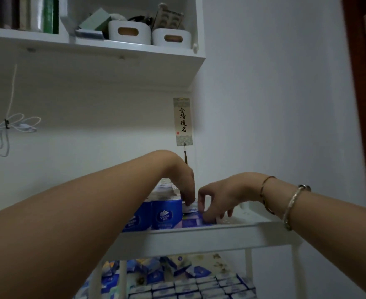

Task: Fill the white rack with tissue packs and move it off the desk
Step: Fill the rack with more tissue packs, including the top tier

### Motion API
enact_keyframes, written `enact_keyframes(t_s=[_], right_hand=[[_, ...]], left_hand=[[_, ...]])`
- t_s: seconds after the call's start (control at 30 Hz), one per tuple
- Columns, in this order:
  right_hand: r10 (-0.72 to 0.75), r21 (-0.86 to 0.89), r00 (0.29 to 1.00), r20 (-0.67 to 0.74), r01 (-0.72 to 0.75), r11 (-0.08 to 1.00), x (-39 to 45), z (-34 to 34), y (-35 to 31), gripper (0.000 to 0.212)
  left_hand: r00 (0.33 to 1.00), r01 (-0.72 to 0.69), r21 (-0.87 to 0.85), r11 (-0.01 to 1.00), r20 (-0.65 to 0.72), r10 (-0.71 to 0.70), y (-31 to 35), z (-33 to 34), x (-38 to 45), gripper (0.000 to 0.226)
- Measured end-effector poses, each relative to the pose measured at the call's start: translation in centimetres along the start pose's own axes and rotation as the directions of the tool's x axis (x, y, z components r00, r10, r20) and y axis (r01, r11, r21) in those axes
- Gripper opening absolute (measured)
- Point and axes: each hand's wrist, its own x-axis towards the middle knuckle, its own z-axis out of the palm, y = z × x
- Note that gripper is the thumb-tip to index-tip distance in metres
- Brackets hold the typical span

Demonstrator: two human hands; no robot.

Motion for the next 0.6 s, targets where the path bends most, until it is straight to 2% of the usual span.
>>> enact_keyframes(t_s=[0.07, 0.13, 0.27, 0.33, 0.4, 0.47, 0.53, 0.6], right_hand=[[0.017, 0.023, 0.995, -0.098, -0.015, 1.0, -0.2, -0.3, -0.1, 0.046], [0.038, 0.055, 0.983, -0.18, -0.029, 0.998, 0.0, -0.7, 0.0, 0.053], [0.044, 0.136, 0.977, -0.21, -0.015, 0.991, 0.9, -1.3, -0.1, 0.053], [0.05, 0.244, 0.975, -0.215, 0.004, 0.97, 1.4, -1.6, -0.3, 0.047], [0.046, 0.398, 0.975, -0.219, 0.046, 0.916, 2.1, -1.9, -0.3, 0.038], [0.026, 0.476, 0.982, -0.185, 0.067, 0.877, 2.9, -2.1, -0.4, 0.032], [0.02, 0.462, 0.989, -0.149, 0.051, 0.885, 3.5, -2.1, -0.5, 0.032], [0.038, 0.368, 0.98, -0.195, 0.037, 0.929, 4.4, -2.0, -0.7, 0.033]], left_hand=[[0.999, 0.027, 0.106, 0.994, 0.024, -0.03, 0.5, 0.1, 1.2, 0.041], [0.999, 0.05, 0.203, 0.978, -0.009, -0.049, 0.5, 0.2, 2.2, 0.041], [0.999, 0.053, 0.291, 0.955, -0.02, -0.049, 0.0, -0.2, 2.8, 0.041], [0.998, 0.041, 0.272, 0.961, -0.056, -0.027, -0.4, -0.8, 2.7, 0.036], [0.99, 0.036, 0.213, 0.976, -0.139, -0.006, -1.2, -1.2, 2.9, 0.032], [0.975, 0.041, 0.158, 0.987, -0.221, -0.005, -2.3, -1.2, 3.4, 0.031], [0.96, 0.046, 0.089, 0.995, -0.279, -0.019, -3.4, -0.6, 4.2, 0.029], [0.949, 0.039, 0.008, 0.999, -0.312, -0.034, -4.4, -0.2, 4.9, 0.026]])
